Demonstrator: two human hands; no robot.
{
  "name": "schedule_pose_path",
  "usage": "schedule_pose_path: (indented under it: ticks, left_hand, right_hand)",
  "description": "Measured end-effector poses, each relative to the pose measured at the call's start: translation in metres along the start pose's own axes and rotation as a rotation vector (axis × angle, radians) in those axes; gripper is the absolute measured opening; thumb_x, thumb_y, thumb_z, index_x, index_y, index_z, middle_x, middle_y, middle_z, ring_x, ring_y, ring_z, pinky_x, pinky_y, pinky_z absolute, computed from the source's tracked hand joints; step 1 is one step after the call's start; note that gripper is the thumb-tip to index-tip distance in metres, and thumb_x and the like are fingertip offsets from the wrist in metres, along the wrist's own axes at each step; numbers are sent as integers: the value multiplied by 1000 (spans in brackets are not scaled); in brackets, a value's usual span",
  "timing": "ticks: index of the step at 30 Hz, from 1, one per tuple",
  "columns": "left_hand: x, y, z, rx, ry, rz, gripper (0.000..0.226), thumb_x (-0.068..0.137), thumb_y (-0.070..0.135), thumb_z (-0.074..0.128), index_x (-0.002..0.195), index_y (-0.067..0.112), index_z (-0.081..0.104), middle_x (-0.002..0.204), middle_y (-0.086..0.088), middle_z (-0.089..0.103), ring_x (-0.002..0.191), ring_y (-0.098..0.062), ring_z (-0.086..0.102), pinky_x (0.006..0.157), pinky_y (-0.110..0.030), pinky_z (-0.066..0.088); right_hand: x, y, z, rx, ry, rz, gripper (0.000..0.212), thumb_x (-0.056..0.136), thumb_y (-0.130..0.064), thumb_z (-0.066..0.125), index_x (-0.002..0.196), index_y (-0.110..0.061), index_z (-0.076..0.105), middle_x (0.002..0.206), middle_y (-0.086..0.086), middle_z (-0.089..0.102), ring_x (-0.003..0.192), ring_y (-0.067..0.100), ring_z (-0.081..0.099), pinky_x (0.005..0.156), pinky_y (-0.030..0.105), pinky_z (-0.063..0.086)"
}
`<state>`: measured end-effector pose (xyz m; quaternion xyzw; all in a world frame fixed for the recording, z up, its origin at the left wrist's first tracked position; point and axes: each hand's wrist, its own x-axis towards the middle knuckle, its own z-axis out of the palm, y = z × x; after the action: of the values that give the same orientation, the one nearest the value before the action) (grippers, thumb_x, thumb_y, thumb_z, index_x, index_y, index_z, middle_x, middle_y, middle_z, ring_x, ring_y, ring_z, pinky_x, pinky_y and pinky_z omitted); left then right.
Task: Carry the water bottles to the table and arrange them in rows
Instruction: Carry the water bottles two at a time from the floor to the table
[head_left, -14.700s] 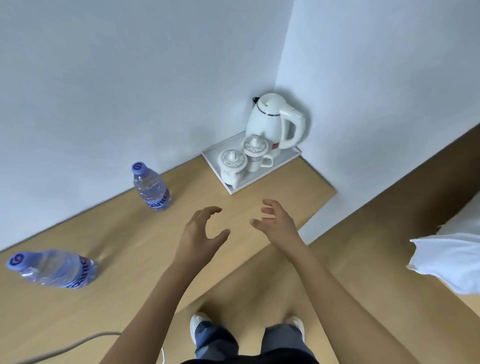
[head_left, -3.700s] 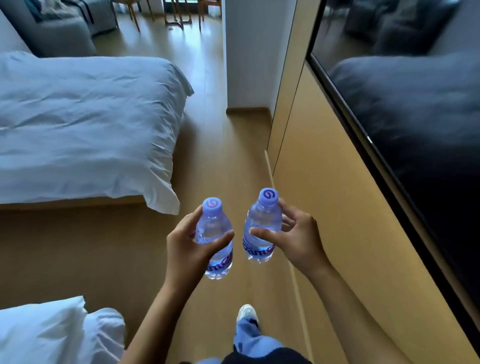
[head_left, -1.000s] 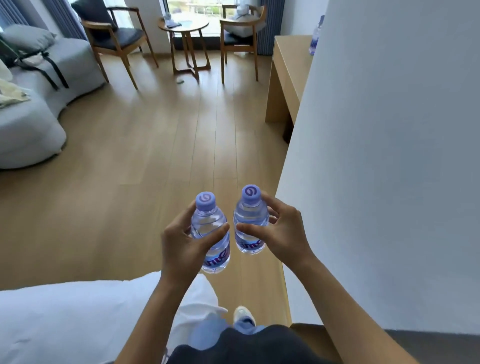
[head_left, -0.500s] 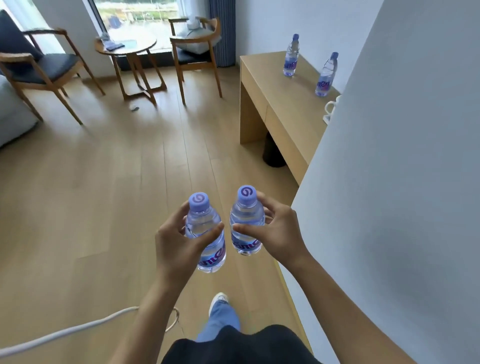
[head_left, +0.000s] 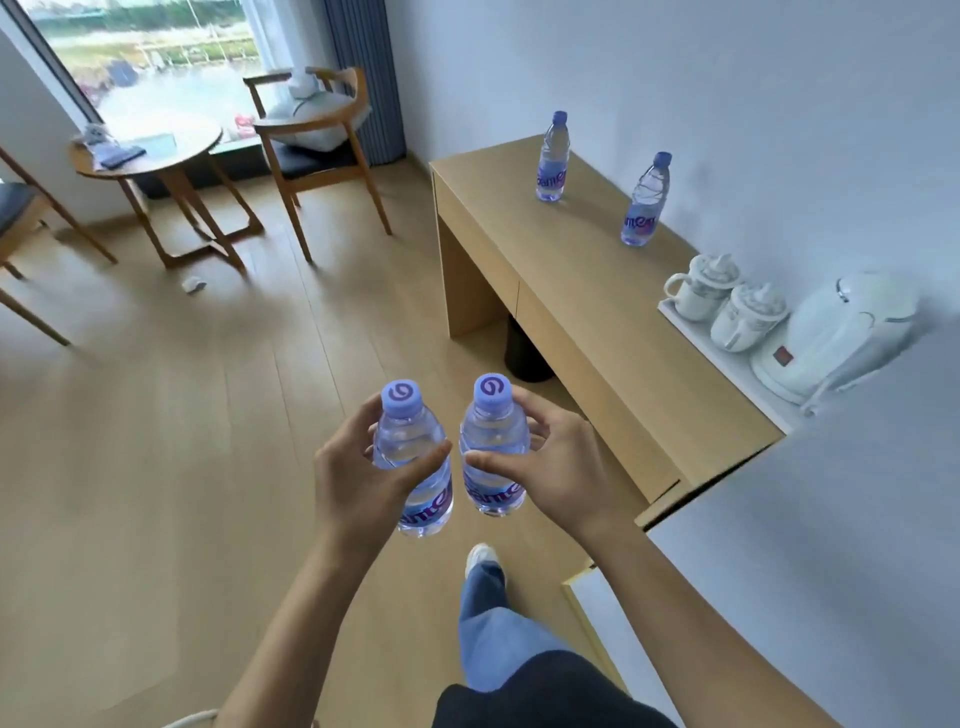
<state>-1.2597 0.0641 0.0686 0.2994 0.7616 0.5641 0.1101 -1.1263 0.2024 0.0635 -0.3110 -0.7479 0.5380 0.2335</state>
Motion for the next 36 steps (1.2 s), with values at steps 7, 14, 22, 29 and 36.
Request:
schedule_pose_path:
  ticks: [7,14,22,29,36]
  left_hand:
    - [153,-9,36,7,-44,6,41,64,18,90,92,38,67,80,14,72,71,-4,68,61,-11,50]
    - [269,-15,62,-36,-136,7,46,65,12,89,100,31,67,83,16,72,72,1,67,62,-9,50]
    - [428,-46,103,-70,-366,82,46,65,15,90,93,42,65,87,11,72,77,-4,69,66,-17,54]
    - [553,-62,130,-40,-514,150,44,64,22,90,92,44,64,87,14,70,79,-5,67,69,-29,56]
    - [636,-68,178,-43,-598,115,41,64,24,89,94,37,63,87,19,69,78,-2,65,68,-20,48]
  right_hand:
    - [148,-5,-3,-11,72,1,64,66,-29,91,124,-24,65,107,-11,74,98,7,70,89,36,57]
    - [251,-4,-9,-56,145,30,65,63,-33,92,123,-29,65,105,-14,74,96,6,70,87,36,58]
    - [374,6,-1,-51,390,143,56,63,-28,92,112,-32,67,101,-15,74,93,4,70,87,35,57]
    - [458,4,8,-7,603,258,60,60,-29,90,114,-30,66,101,-16,73,96,8,69,90,43,55]
    - [518,17,-5,15,757,334,65,51,-37,88,112,-29,65,98,-16,73,93,8,69,89,42,56]
